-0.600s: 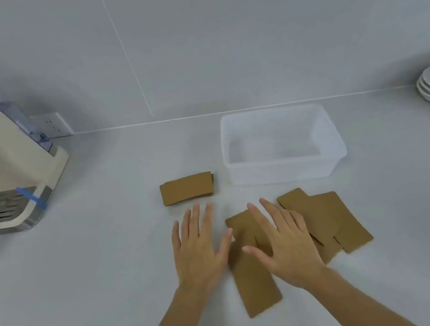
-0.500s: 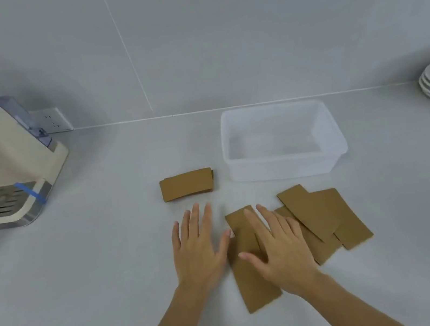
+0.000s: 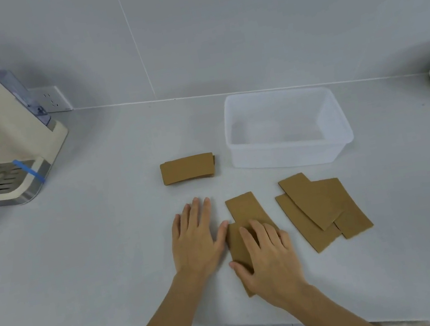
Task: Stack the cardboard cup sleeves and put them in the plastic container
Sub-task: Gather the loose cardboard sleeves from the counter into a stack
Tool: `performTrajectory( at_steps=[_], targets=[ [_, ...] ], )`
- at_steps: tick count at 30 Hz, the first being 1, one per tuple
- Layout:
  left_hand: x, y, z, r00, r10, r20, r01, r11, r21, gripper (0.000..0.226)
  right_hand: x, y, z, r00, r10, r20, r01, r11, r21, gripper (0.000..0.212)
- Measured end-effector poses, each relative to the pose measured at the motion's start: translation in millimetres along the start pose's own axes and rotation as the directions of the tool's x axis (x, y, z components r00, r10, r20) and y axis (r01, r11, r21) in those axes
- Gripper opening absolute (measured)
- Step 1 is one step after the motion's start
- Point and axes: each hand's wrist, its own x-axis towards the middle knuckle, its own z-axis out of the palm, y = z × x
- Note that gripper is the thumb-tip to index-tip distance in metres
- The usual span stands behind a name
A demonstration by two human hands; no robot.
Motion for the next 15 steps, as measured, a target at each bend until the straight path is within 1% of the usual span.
performTrajectory(
  at_steps=[7, 10, 14, 15],
  targets=[
    [0, 0, -1, 1.000, 0.001, 0.019, -0.002, 1.000, 0.020, 0.066, -1, -7, -1, 0.999, -0.032, -0.021, 0.032, 0.999, 0.018, 0.043],
    [-1, 1, -2, 1.000, 0.002, 0.026, -0.002, 1.000, 0.025, 0.066, 0, -10, -3, 1.000, -0.014, -0.008, 0.015, 0.999, 0.033, 0.037],
    [-1, 0, -4, 0.997, 0.001, 0.071, -0.002, 1.000, 0.019, 0.067, 4, -9, -1, 0.995, -0.029, 0.093, 0.020, 0.995, 0.093, 0.042],
    [0, 0, -6, 0.996, -0.001, 0.089, 0.000, 1.000, 0.012, 0.067, 6, -7, 0, 0.995, -0.032, 0.099, 0.020, 0.993, 0.121, 0.042]
  ],
)
